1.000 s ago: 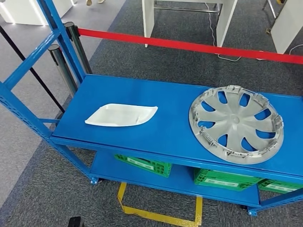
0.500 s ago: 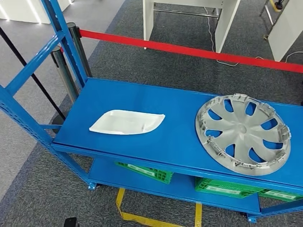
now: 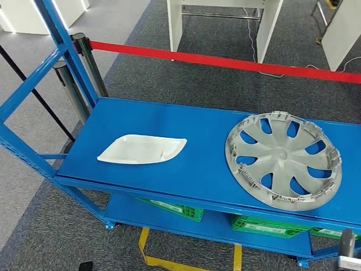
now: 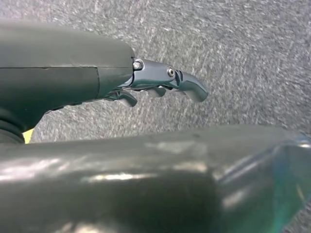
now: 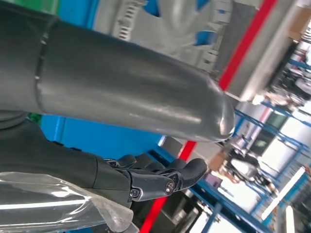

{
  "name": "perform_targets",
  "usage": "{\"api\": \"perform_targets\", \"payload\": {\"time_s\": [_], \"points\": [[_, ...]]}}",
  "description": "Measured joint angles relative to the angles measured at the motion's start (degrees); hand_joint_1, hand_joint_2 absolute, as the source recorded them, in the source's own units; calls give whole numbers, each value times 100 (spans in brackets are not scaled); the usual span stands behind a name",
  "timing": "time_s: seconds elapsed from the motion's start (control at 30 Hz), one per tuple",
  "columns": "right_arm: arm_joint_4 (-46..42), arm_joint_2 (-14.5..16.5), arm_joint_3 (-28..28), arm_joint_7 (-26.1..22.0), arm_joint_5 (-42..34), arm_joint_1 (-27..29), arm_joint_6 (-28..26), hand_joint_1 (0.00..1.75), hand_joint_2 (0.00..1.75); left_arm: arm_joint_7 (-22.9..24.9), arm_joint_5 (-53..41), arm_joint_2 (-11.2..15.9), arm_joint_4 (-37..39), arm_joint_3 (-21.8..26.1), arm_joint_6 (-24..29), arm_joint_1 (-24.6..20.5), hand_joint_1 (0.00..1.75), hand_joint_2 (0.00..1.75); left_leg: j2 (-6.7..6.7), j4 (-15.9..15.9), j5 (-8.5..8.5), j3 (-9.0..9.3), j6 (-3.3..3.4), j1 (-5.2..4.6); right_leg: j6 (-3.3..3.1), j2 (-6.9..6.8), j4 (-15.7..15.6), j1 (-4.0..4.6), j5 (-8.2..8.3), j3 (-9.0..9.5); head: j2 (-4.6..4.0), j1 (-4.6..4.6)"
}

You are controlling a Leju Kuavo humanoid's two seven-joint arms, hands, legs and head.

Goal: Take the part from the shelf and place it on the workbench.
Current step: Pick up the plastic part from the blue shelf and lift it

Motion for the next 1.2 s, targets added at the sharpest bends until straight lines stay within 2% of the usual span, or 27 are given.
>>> {"api": "perform_targets", "payload": {"time_s": [0.07,0.1,0.13,0.17,0.23,0.3,0.4,0.43,0.5,0.57,0.6,0.63,0.67,0.73,0.77,0.8,0.9,0.97,1.0,1.1,1.13,1.17,1.2], "points": [[212,-205,-11,133,163,-99,-19,0,0,-17,-5,-7,0,-39,-46,-6,0,0,2,714,-317,-295,-26,12,-13,-7,1,1,-1,-1,0,-5],[319,-315,-21,192,253,-154,-25,0,0,-17,-14,-10,0,-62,-60,-10,0,0,2,912,-357,-370,-27,14,-13,-7,2,2,-1,1,0,-5],[420,-423,-31,241,355,-207,-36,0,0,-15,-32,-13,0,-87,-73,-13,0,0,3,902,-290,-351,-20,14,-13,-4,2,3,-2,5,0,-5],[506,-522,-37,275,460,-257,-51,0,0,-13,-55,-13,0,-114,-83,-20,0,0,3,678,-131,-232,-5,13,-11,-1,3,3,-3,14,0,-6],[629,-689,-39,306,627,-344,-85,0,0,-7,-111,-13,0,-177,-91,-44,0,0,3,-78,208,147,44,3,7,1,5,11,-12,30,0,-5],[704,-824,-37,321,708,-419,-113,0,0,0,-142,-14,0,-230,-94,-74,0,0,3,-561,314,368,86,-16,54,-1,14,25,-19,17,0,0],[781,-951,-8,342,744,-484,-135,0,0,13,-148,-19,0,-284,-101,-78,0,0,5,-663,312,380,159,-24,157,-3,2,15,-23,-4,0,2],[801,-981,6,344,746,-491,-138,0,0,15,-155,-19,0,-298,-103,-77,0,0,9,-690,329,387,196,-15,186,-1,57,11,-75,-37,0,8],[834,-1054,29,344,745,-497,-148,0,0,20,-199,-18,0,-332,-106,-84,0,0,18,-729,358,390,253,1,228,6,500,7,-350,-258,0,29],[863,-1140,73,349,742,-496,-163,0,0,37,-266,-16,0,-387,-107,-87,0,0,20,-727,360,378,272,-6,257,8,1241,6,-676,-619,0,44],[879,-1181,108,358,741,-493,-172,0,0,47,-293,-17,0,-421,-109,-85,0,0,22,-726,359,377,274,-10,269,7,1491,6,-727,-748,0,43],[894,-1219,143,368,741,-492,-181,0,0,56,-307,-19,0,-451,-111,-85,0,0,22,-723,358,377,274,-10,277,7,1544,4,-667,-788,0,45],[906,-1254,172,380,741,-494,-186,0,0,61,-316,-22,0,-474,-112,-86,0,0,20,-719,356,382,271,-8,282,6,1363,0,-501,-715,0,44],[918,-1312,214,393,742,-503,-197,0,0,61,-319,-28,0,-507,-114,-88,0,0,14,-702,341,391,247,-10,282,6,620,-12,-112,-370,0,46],[921,-1334,232,399,743,-510,-200,0,0,61,-320,-29,0,-517,-114,-89,0,0,8,-682,329,386,225,-22,268,12,296,-14,-5,-206,0,47],[923,-1359,255,409,747,-515,-209,0,0,68,-321,-30,0,-529,-118,-89,0,0,5,-668,324,377,196,-34,245,17,106,-13,34,-111,0,44],[946,-1470,356,515,775,-526,-230,0,0,118,-334,-28,0,-562,-132,-91,0,0,3,-653,331,355,113,-42,144,28,26,-2,44,-79,0,38],[976,-1598,465,649,839,-565,-237,0,0,152,-356,-29,0,-593,-145,-98,0,0,7,-481,199,289,58,-31,80,23,11,-17,67,-77,0,25],[995,-1668,527,722,898,-588,-246,0,0,164,-364,-30,0,-612,-155,-105,0,0,8,-234,45,184,31,-24,55,16,4,-26,74,-75,0,18],[1081,-1907,743,975,1132,-625,-331,0,0,175,-372,-38,0,-662,-192,-111,0,0,10,867,-472,-300,-12,-15,24,-6,7,-23,70,-81,0,10],[1115,-1994,815,1064,1208,-635,-374,0,0,176,-372,-43,0,-676,-203,-108,0,0,10,1066,-515,-388,-11,-15,23,-9,7,-22,69,-81,0,10],[1150,-2087,884,1157,1293,-654,-414,0,0,179,-371,-47,0,-691,-215,-106,0,0,10,1061,-448,-382,-2,-14,23,-8,8,-21,69,-78,0,10],[1191,-2176,951,1250,1367,-682,-442,0,0,184,-370,-49,0,-702,-222,-105,0,0,10,847,-279,-280,14,-15,25,-5,8,-21,68,-72,0,10]]}}
